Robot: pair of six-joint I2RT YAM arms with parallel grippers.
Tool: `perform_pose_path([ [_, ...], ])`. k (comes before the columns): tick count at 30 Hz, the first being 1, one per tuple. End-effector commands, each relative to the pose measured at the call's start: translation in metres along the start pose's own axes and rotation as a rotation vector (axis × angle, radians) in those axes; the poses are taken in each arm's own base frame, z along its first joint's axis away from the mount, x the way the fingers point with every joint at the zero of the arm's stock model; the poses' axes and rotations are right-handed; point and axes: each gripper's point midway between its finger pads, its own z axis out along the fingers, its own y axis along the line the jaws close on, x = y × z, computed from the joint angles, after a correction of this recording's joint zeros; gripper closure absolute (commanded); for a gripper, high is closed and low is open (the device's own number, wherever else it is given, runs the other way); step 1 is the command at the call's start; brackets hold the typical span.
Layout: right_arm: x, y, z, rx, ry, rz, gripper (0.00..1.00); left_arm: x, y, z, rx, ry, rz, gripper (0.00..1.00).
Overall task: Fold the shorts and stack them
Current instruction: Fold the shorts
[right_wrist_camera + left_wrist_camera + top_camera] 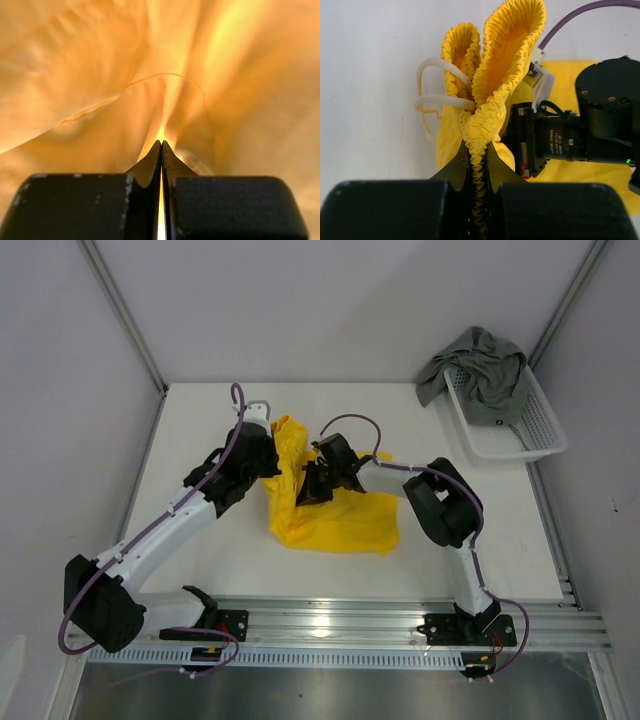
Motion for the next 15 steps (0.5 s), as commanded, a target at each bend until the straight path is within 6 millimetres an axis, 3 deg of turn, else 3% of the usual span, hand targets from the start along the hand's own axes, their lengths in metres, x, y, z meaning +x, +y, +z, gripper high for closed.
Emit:
perform_pose_path([
  [1, -0.027, 0.040, -0.034, -0.076, -0.054, -0.024, 1.00, -0.027, 0.000, -0.005, -0.058, -0.050, 0.027, 0.98],
  [3, -0.034, 0.045, -0.048, -0.070, -0.077, -0.037, 1.00, -0.033, 0.000, -0.007, -0.066, -0.057, 0.031, 0.99],
  [5, -0.040, 0.031, -0.062, -0.015, -0.091, -0.017, 1.00, -0.035, 0.002, -0.008, -0.083, -0.056, 0.037, 0.98],
  [9, -0.054, 0.010, -0.112, 0.077, -0.189, -0.046, 1.00, -0.044, 0.002, -0.013, -0.095, -0.064, 0.044, 0.98],
  [15, -0.045, -0.065, -0.184, 0.295, -0.284, -0.004, 1.00, -0.040, -0.003, -0.009, -0.114, -0.049, 0.075, 0.98],
])
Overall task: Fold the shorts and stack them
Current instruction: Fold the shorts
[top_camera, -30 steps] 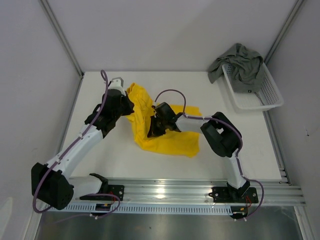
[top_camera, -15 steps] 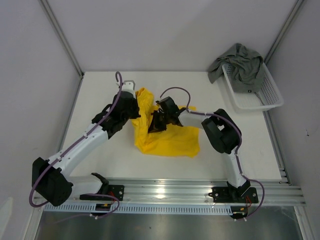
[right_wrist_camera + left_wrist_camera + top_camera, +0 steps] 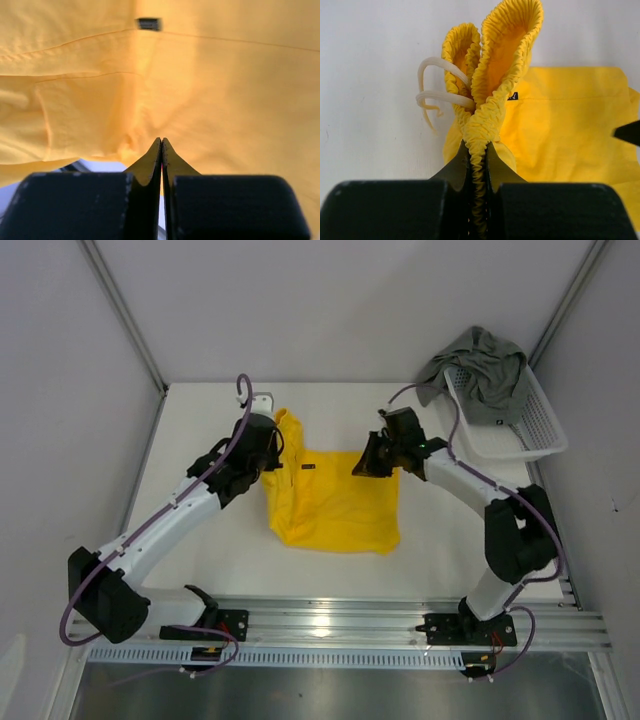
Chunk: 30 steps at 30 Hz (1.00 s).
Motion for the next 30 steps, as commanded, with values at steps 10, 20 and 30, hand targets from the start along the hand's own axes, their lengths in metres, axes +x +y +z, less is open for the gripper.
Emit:
perform_pose_path([
  [10, 0.018, -0.134, -0.063, 0.366, -0.071, 0.040, 0.63, -0.014, -0.029, 0.005, -0.043, -0.033, 0.089, 0.98],
  [20, 0.028, -0.165, -0.039, 0.417, -0.028, 0.064, 0.45, -0.009, -0.053, 0.009, -0.067, -0.017, 0.140, 0.98],
  [30, 0.041, -0.173, -0.019, 0.383, 0.010, 0.093, 0.72, 0.019, -0.094, 0.021, -0.055, 0.043, 0.153, 0.98],
])
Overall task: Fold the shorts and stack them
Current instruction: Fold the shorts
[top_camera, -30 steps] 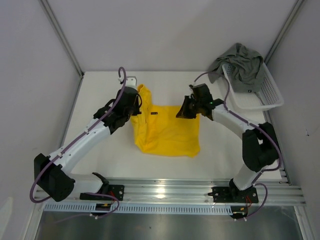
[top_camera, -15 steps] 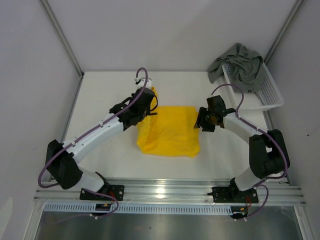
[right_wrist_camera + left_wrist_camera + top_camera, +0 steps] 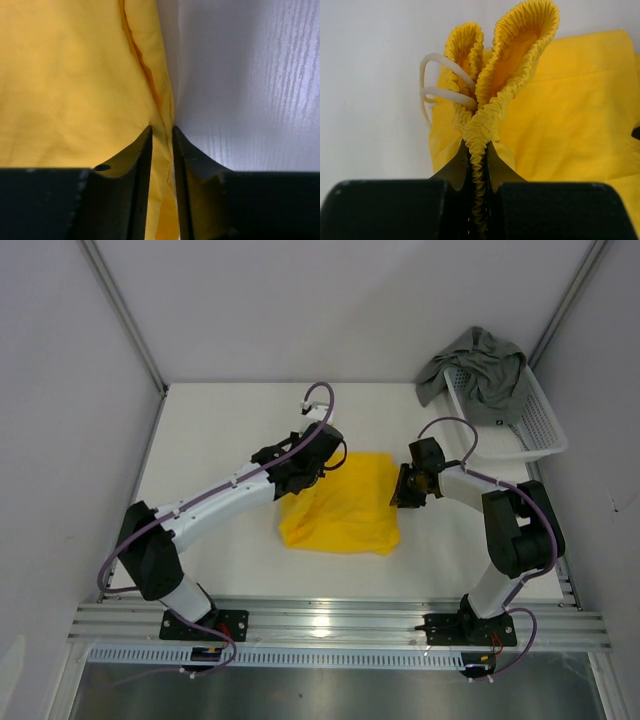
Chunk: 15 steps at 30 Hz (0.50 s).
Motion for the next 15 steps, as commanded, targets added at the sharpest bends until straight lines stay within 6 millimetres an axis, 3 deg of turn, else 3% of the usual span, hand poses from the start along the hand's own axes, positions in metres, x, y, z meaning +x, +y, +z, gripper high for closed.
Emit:
perform_pose_path([
  [1, 0.001, 0.000, 0.008, -0.019, -0.003, -0.002, 0.76, -0.010, -0.023, -0.002, 0.015, -0.025, -0.046, 0.97],
  [6, 0.001, -0.001, 0.008, -0.015, -0.006, -0.002, 0.93, 0.009, -0.050, 0.010, -0.008, 0.036, -0.098, 0.96],
  [7, 0.002, -0.001, 0.009, -0.016, -0.004, -0.001, 0.94, 0.003, -0.058, 0.008, 0.000, 0.031, -0.125, 0.96],
  [8, 0.001, 0.000, 0.010, -0.019, -0.005, 0.002, 0.95, 0.016, -0.061, 0.015, -0.031, 0.069, -0.149, 0.96],
  [9, 0.003, 0.000, 0.010, -0.020, -0.001, 0.003, 0.96, 0.019, -0.067, 0.016, -0.039, 0.072, -0.155, 0.97],
  [10, 0.003, 0.000, 0.010, -0.023, -0.002, 0.004, 0.96, 0.010, -0.076, 0.015, -0.032, 0.059, -0.195, 0.96],
  [11, 0.003, 0.000, 0.010, -0.022, -0.002, 0.005, 0.97, 0.023, -0.078, 0.022, -0.063, 0.094, -0.169, 0.96],
  [15, 0.005, -0.001, 0.011, -0.025, 0.004, 0.004, 0.98, 0.026, -0.095, 0.029, -0.073, 0.115, -0.212, 0.96],
])
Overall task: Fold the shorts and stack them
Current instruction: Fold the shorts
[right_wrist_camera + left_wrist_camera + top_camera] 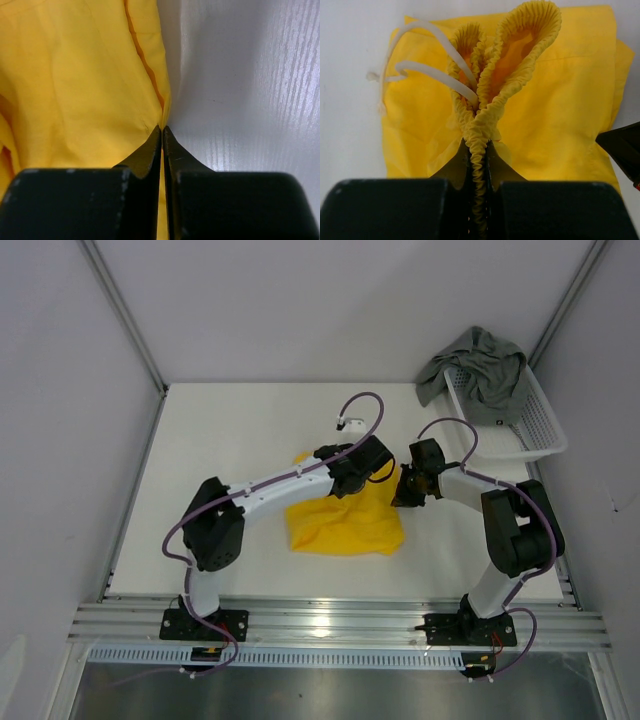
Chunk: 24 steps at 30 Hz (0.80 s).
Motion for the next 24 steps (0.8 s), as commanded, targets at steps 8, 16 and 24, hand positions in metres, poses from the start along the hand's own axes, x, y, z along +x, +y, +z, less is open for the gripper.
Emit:
perform_pose_path([
  [8, 0.005, -0.003, 0.007, -0.002, 0.012, 0.006, 0.98, -0.004, -0.031, -0.003, 0.018, 0.004, -0.151, 0.96],
  [16, -0.004, -0.009, -0.009, 0.059, -0.027, 0.003, 0.96, -0.007, -0.031, -0.007, 0.011, -0.019, -0.140, 0.94],
  [24, -0.027, -0.018, -0.046, 0.149, -0.146, 0.007, 0.67, 0.000, -0.038, -0.004, 0.013, -0.028, -0.137, 0.92],
])
